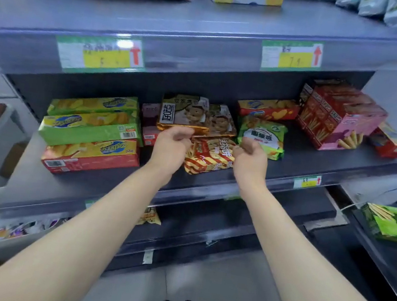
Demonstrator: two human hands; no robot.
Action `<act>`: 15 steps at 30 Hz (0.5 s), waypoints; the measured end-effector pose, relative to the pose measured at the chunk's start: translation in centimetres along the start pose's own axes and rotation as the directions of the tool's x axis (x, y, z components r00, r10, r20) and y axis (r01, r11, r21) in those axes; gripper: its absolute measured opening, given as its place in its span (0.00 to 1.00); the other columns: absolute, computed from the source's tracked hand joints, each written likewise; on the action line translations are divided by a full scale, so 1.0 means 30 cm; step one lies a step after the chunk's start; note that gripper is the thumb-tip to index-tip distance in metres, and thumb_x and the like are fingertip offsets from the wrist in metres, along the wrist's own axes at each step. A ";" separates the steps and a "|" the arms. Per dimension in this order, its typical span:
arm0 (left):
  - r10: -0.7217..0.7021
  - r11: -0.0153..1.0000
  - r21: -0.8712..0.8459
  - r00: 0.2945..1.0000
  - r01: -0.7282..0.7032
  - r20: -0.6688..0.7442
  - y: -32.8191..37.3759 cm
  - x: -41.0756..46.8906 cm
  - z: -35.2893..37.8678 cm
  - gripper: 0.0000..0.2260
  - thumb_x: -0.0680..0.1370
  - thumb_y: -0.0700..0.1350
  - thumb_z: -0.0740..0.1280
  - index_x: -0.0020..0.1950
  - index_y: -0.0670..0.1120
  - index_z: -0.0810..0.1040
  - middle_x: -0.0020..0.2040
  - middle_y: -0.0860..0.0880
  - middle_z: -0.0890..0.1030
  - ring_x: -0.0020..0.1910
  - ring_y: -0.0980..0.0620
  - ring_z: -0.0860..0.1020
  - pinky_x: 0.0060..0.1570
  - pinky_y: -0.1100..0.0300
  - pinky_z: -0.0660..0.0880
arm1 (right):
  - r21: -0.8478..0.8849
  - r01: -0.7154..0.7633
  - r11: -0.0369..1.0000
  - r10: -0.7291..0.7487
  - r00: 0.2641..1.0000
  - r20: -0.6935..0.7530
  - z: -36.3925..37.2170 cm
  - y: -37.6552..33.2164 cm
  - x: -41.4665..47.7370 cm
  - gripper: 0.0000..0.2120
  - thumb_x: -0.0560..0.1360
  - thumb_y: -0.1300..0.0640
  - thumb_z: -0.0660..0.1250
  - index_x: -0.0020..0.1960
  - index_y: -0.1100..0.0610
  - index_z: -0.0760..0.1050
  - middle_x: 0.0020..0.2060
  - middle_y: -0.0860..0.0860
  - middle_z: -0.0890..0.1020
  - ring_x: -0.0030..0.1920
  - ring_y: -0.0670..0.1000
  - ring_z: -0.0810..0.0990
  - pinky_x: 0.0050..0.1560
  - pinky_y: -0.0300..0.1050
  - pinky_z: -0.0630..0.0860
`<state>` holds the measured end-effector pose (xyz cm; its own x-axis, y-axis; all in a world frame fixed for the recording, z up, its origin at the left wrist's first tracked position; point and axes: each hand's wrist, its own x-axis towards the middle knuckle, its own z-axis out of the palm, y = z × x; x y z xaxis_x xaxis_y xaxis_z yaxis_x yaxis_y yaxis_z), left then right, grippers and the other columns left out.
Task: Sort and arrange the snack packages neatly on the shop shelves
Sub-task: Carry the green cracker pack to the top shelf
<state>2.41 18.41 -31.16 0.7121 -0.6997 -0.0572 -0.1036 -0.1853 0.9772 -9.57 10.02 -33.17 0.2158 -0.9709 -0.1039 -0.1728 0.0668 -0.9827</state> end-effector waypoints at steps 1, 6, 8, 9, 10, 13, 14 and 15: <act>0.000 1.000 0.011 1.000 0.000 0.026 0.010 -0.011 0.055 0.13 0.78 0.31 0.60 0.58 0.42 0.78 0.55 0.49 0.78 0.53 0.56 0.74 0.48 0.74 0.69 | 0.007 -0.012 1.000 0.012 1.000 -0.012 -0.058 0.010 0.020 0.17 0.79 0.61 0.60 0.68 0.58 0.70 0.64 0.52 0.75 0.64 0.52 0.73 0.59 0.41 0.68; -0.041 0.998 0.048 0.994 0.036 0.105 0.042 -0.042 0.308 0.13 0.78 0.33 0.60 0.58 0.43 0.78 0.55 0.49 0.78 0.53 0.55 0.75 0.42 0.75 0.68 | 0.015 -0.047 0.999 0.047 0.998 -0.034 -0.300 0.050 0.116 0.19 0.80 0.60 0.60 0.70 0.57 0.68 0.66 0.51 0.73 0.56 0.47 0.72 0.53 0.38 0.67; -0.070 0.997 0.050 0.991 0.064 0.117 0.046 -0.043 0.388 0.13 0.78 0.32 0.60 0.58 0.42 0.78 0.55 0.47 0.78 0.53 0.54 0.75 0.49 0.68 0.68 | -0.008 -0.050 0.999 0.050 0.998 -0.035 -0.367 0.061 0.158 0.19 0.79 0.60 0.61 0.70 0.58 0.68 0.67 0.52 0.73 0.58 0.48 0.72 0.55 0.39 0.67; -0.084 0.996 0.051 0.989 0.079 0.119 0.046 -0.039 0.421 0.13 0.78 0.32 0.60 0.59 0.41 0.78 0.56 0.46 0.78 0.53 0.54 0.75 0.50 0.66 0.68 | -0.019 -0.056 0.998 0.055 0.998 -0.034 -0.392 0.067 0.178 0.19 0.79 0.60 0.61 0.70 0.58 0.68 0.67 0.52 0.73 0.59 0.49 0.72 0.55 0.39 0.66; -0.102 0.994 0.053 0.988 0.096 0.116 0.046 -0.034 0.450 0.13 0.78 0.32 0.60 0.59 0.40 0.77 0.56 0.45 0.78 0.53 0.54 0.75 0.51 0.66 0.68 | -0.029 -0.065 0.997 0.064 0.998 -0.029 -0.412 0.072 0.198 0.19 0.79 0.60 0.61 0.69 0.59 0.68 0.66 0.53 0.73 0.61 0.50 0.72 0.56 0.39 0.66; -0.168 0.986 0.039 0.982 0.165 0.089 0.035 -0.005 0.524 0.12 0.77 0.31 0.61 0.57 0.41 0.78 0.59 0.42 0.79 0.53 0.51 0.75 0.54 0.63 0.69 | -0.047 -0.091 0.995 0.092 0.996 0.000 -0.443 0.097 0.263 0.19 0.79 0.60 0.61 0.70 0.60 0.68 0.67 0.53 0.73 0.66 0.53 0.71 0.59 0.40 0.65; -0.203 0.979 0.020 0.975 0.202 0.086 0.028 0.008 0.548 0.11 0.76 0.31 0.62 0.56 0.42 0.77 0.59 0.41 0.79 0.54 0.50 0.75 0.56 0.61 0.71 | -0.049 -0.099 0.994 0.099 0.995 0.011 -0.447 0.107 0.284 0.19 0.79 0.60 0.61 0.70 0.60 0.67 0.67 0.54 0.73 0.67 0.54 0.71 0.59 0.40 0.65; -0.239 0.971 -0.001 0.967 0.240 0.090 0.021 0.021 0.571 0.11 0.76 0.32 0.62 0.55 0.42 0.77 0.60 0.40 0.78 0.55 0.47 0.76 0.59 0.59 0.72 | -0.050 -0.106 0.993 0.107 0.994 0.021 -0.449 0.117 0.304 0.20 0.79 0.60 0.61 0.70 0.61 0.67 0.68 0.54 0.72 0.67 0.53 0.71 0.60 0.40 0.65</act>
<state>-9.11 6.03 -34.09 0.6505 -0.6944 -0.3077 0.0713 -0.3476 0.9349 -21.15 -1.70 -35.49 0.2166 -0.9530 -0.2120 -0.2425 0.1579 -0.9572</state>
